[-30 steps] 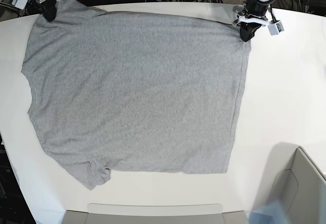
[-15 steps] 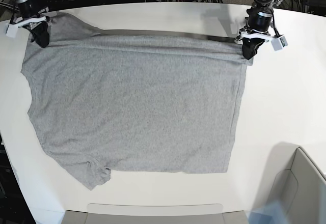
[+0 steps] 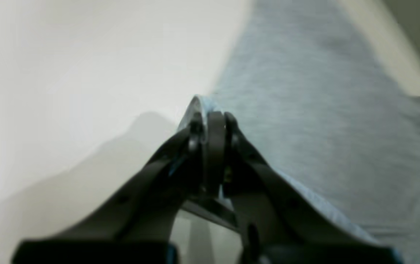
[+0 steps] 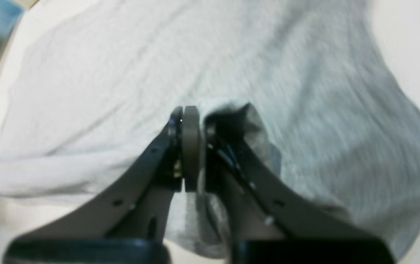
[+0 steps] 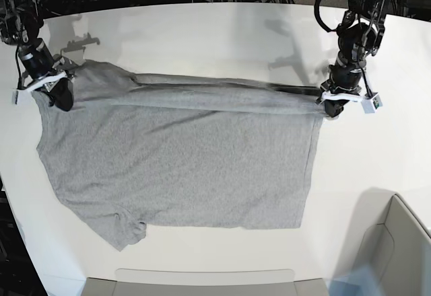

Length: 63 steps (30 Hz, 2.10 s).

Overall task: Fold the T-shirt properly
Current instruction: 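Lift the shoulder corners and fold them over toward the hem, then drag the held shoulder edge back toward the robot and release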

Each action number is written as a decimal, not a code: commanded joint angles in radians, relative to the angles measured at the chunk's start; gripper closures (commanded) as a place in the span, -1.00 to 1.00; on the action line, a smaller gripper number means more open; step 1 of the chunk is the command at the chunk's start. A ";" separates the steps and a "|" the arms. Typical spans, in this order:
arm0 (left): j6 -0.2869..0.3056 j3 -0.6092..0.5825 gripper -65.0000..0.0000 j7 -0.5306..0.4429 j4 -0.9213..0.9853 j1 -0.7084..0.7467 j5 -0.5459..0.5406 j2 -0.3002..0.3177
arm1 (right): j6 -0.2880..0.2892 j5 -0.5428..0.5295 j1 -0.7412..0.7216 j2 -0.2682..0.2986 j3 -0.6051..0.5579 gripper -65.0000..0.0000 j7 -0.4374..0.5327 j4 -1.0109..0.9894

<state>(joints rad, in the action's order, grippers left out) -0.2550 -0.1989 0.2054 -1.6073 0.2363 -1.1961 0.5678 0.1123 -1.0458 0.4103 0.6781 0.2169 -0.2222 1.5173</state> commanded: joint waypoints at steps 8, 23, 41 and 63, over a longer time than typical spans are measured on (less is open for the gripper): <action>0.006 0.006 1.00 0.081 0.078 -0.177 0.003 0.013 | 0.005 0.247 -0.225 -0.068 0.014 1.00 -0.118 -0.047; 0.009 -0.110 1.00 0.131 0.307 -0.438 0.003 0.011 | 0.059 0.411 -0.503 -0.103 0.005 1.00 -0.184 -0.258; 0.015 -0.116 0.74 0.142 0.430 -0.524 0.002 0.010 | 0.128 0.638 -0.676 -0.203 0.013 0.46 -0.184 -0.396; 0.003 -0.107 0.44 0.190 0.192 -0.285 0.000 0.059 | 0.180 0.537 -0.328 -0.246 0.395 0.05 -0.400 -0.105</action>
<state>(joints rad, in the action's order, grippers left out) -0.2581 -0.3130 0.3927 -1.3975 -0.0368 -1.1942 0.6174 0.2817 -0.4931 0.1036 0.4042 0.6018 -0.6537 1.3945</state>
